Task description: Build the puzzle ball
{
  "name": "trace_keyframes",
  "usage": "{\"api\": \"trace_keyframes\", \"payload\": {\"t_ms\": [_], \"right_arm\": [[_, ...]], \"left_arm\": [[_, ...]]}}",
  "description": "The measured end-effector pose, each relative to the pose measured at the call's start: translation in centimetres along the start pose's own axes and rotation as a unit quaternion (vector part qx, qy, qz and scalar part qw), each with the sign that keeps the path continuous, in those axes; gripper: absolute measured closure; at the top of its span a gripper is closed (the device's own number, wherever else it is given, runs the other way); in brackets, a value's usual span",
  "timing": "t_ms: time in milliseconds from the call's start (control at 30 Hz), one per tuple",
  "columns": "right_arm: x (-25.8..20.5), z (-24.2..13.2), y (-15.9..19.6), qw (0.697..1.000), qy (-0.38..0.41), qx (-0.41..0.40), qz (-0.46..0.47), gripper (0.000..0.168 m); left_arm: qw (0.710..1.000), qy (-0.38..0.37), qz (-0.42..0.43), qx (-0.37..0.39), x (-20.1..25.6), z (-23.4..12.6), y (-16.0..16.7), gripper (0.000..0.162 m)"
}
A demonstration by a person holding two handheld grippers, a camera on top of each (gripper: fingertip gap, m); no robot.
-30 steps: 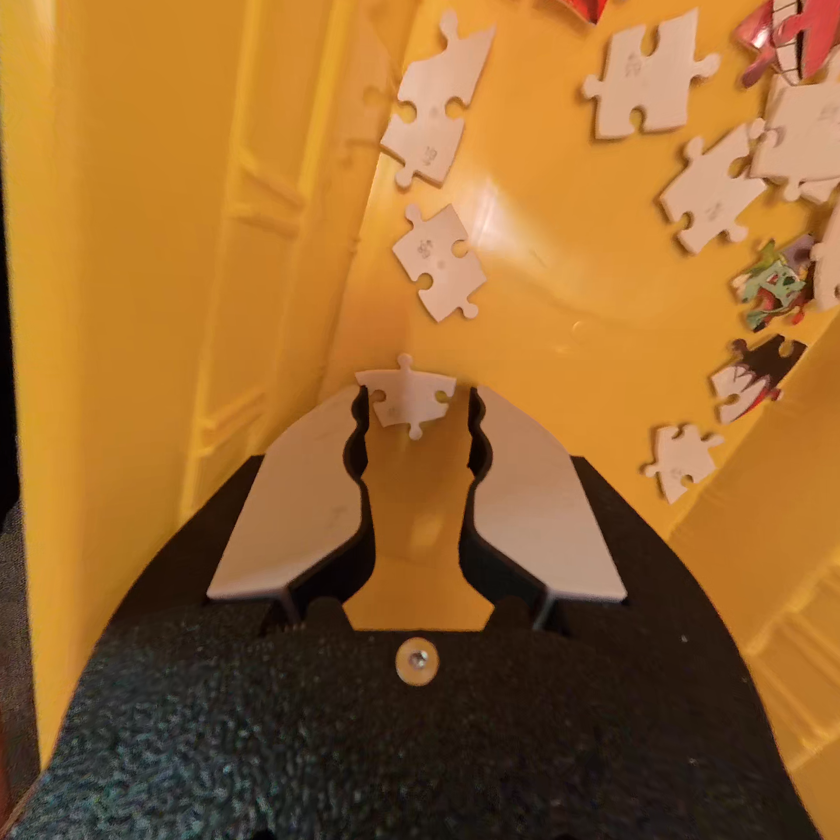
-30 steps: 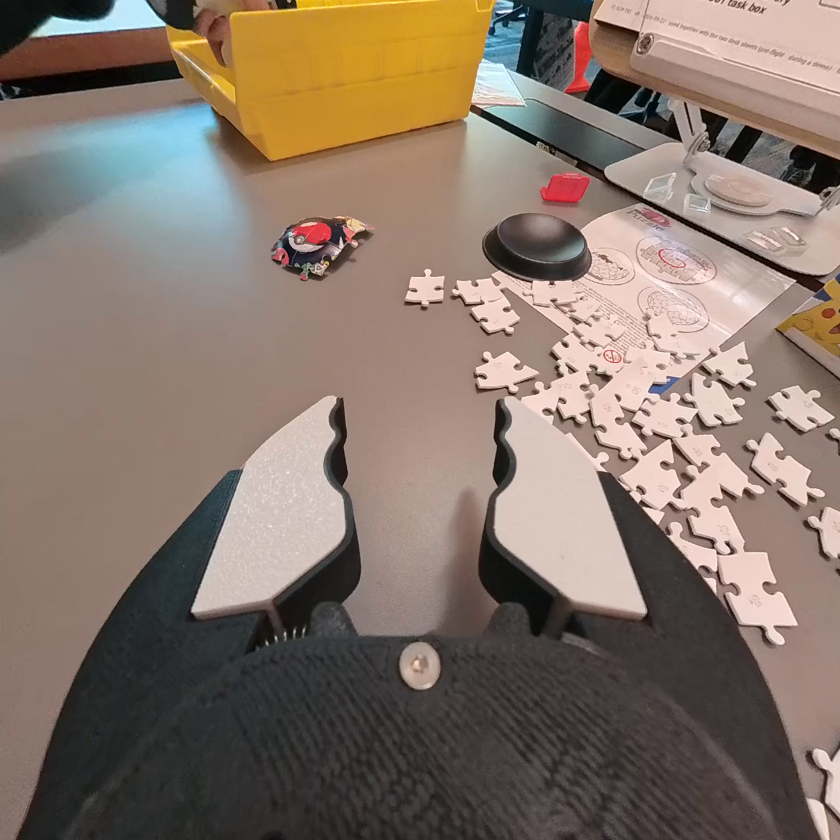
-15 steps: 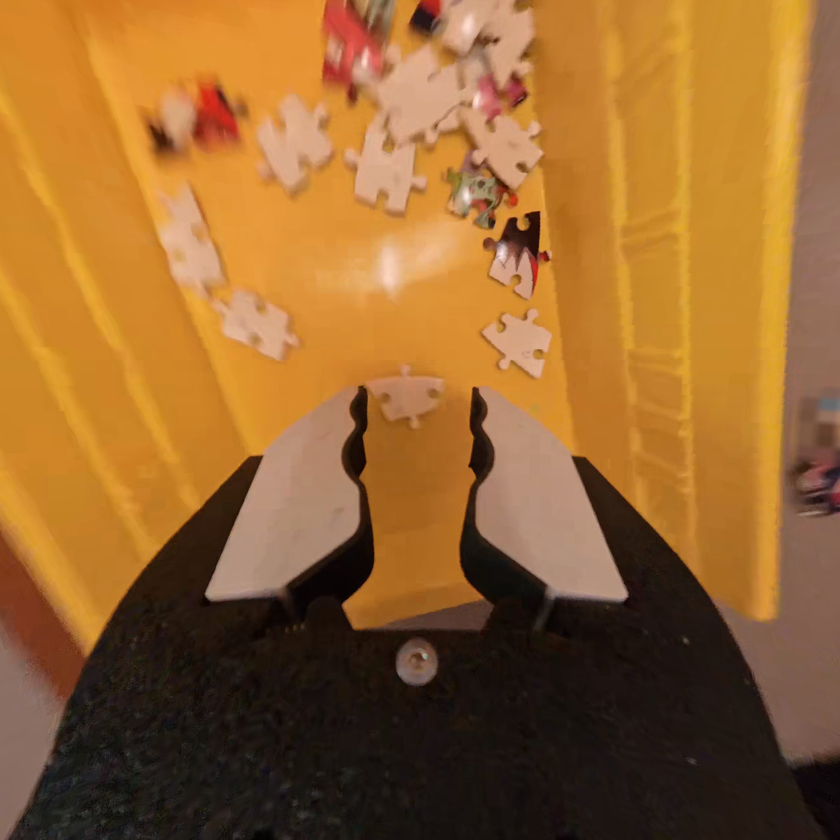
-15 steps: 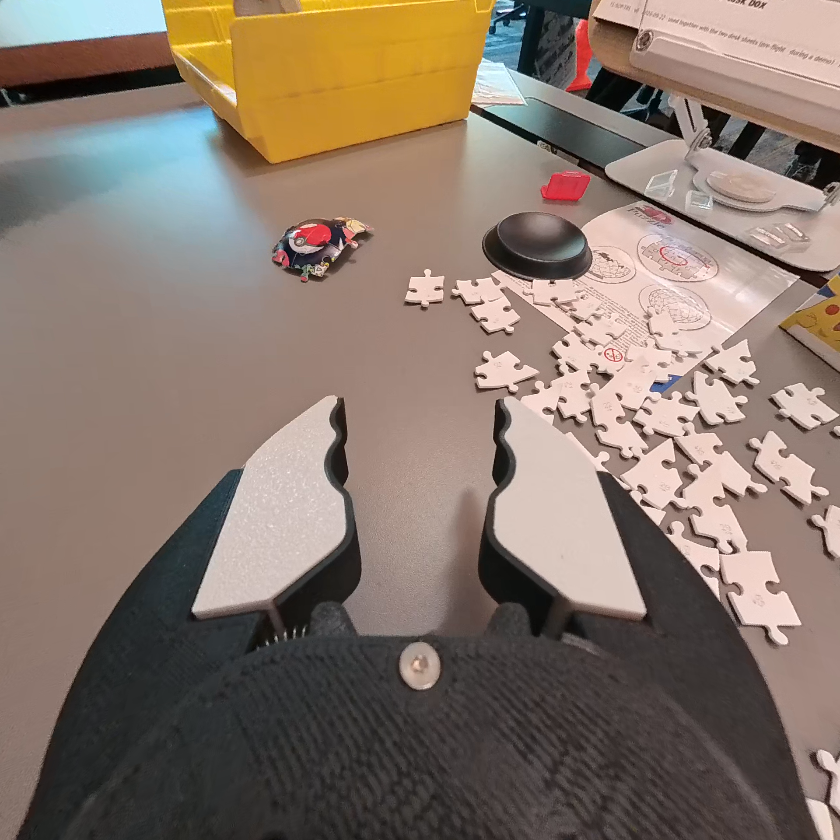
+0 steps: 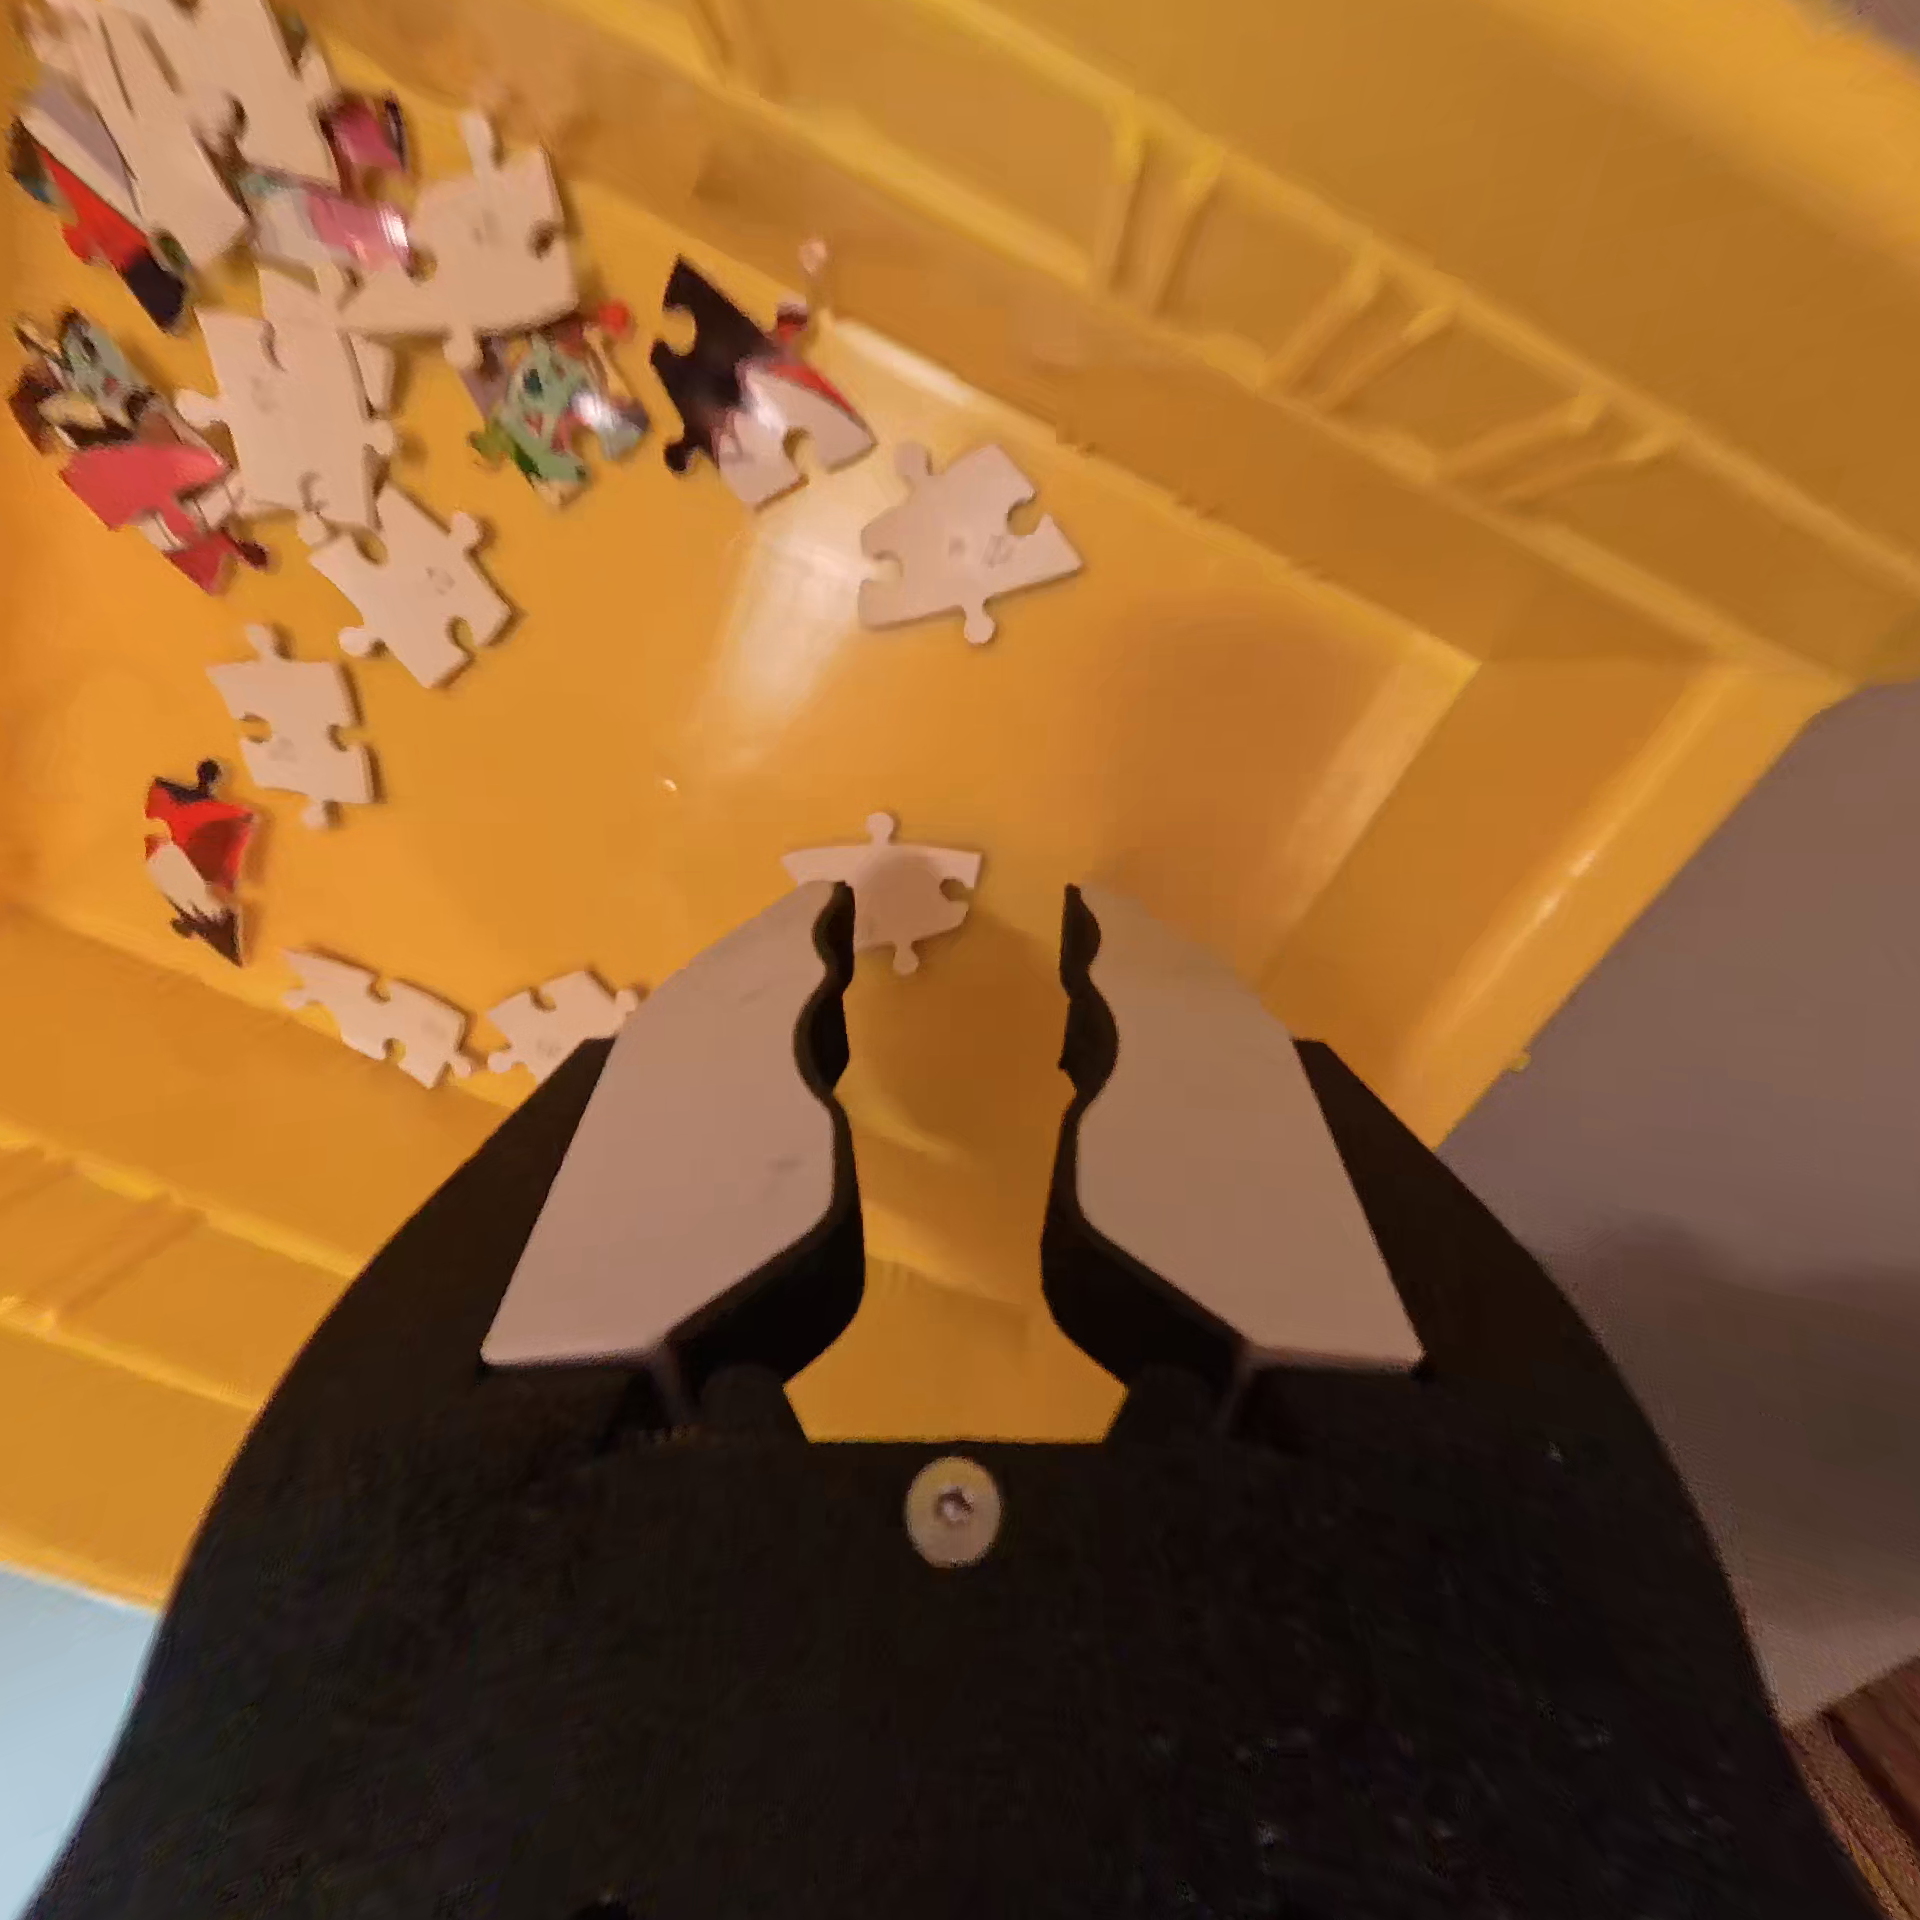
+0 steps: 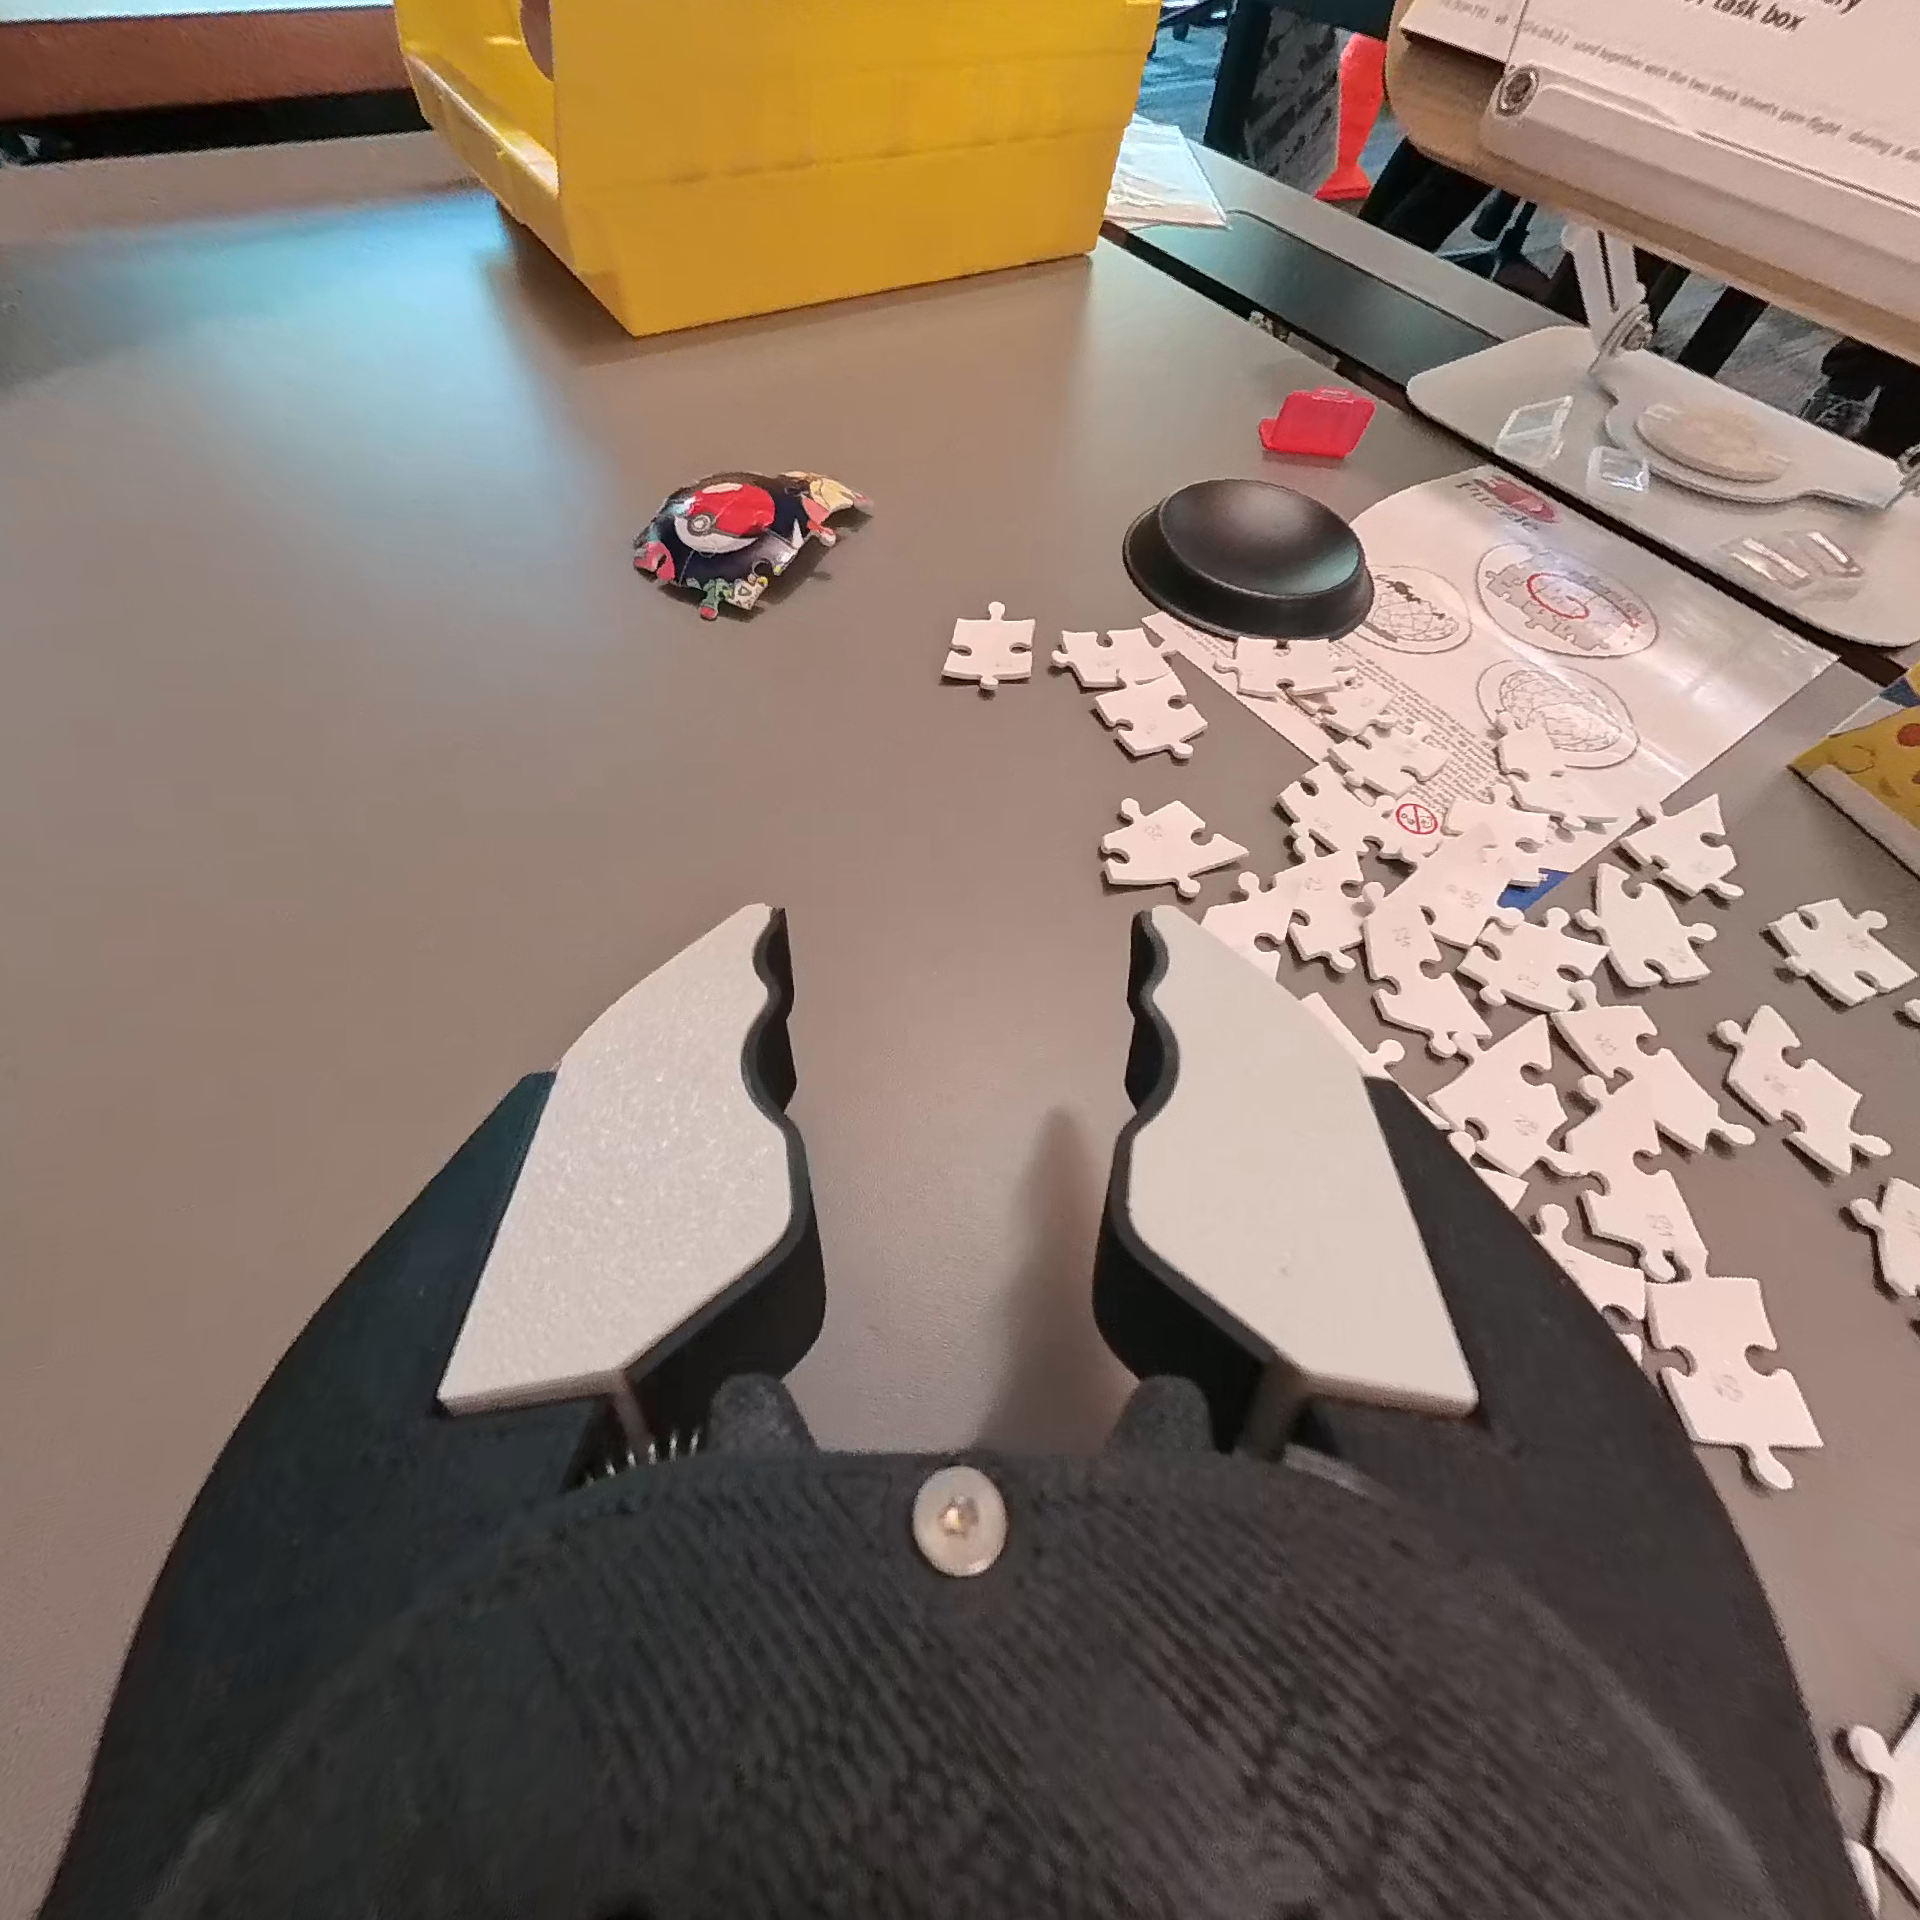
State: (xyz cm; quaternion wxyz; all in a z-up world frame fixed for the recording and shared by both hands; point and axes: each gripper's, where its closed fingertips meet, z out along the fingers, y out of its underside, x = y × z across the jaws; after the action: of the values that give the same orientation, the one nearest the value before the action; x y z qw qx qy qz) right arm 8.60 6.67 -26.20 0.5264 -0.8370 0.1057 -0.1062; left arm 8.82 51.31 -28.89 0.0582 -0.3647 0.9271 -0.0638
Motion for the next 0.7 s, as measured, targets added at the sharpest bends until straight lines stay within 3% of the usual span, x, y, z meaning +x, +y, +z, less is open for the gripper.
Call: {"api": "trace_keyframes", "payload": {"t_ms": [33,233,333,533,633,700], "right_arm": [[0.0,0.0,0.0,1.0,0.001,-0.001,0.0,0.106],[0.1,0.1,0.1,1.0,0.001,-0.003,0.002,0.106],[0.1,0.1,0.1,1.0,0.0,-0.004,0.002,0.106],[0.0,0.2,0.2,1.0,-0.002,-0.009,0.002,0.106],[-0.1,0.1,0.2,1.0,-0.002,-0.006,-0.002,0.106],[0.0,0.1,0.1,1.0,-0.001,-0.004,0.0,0.106]], "left_arm": [[1.0,0.001,-0.004,-0.023,-0.2,0.2,0.5,0.127],[0.998,-0.004,0.007,-0.066,-0.3,1.3,1.1,0.14],[0.996,0.004,-0.028,-0.08,-0.1,1.9,1.3,0.141],[0.991,0.019,-0.134,-0.003,0.5,2.1,-1.9,0.147],[0.983,0.015,-0.173,0.054,-0.4,0.6,-3.4,0.131],[0.984,0.008,-0.165,0.072,-0.9,-0.5,-3.8,0.131]]}}
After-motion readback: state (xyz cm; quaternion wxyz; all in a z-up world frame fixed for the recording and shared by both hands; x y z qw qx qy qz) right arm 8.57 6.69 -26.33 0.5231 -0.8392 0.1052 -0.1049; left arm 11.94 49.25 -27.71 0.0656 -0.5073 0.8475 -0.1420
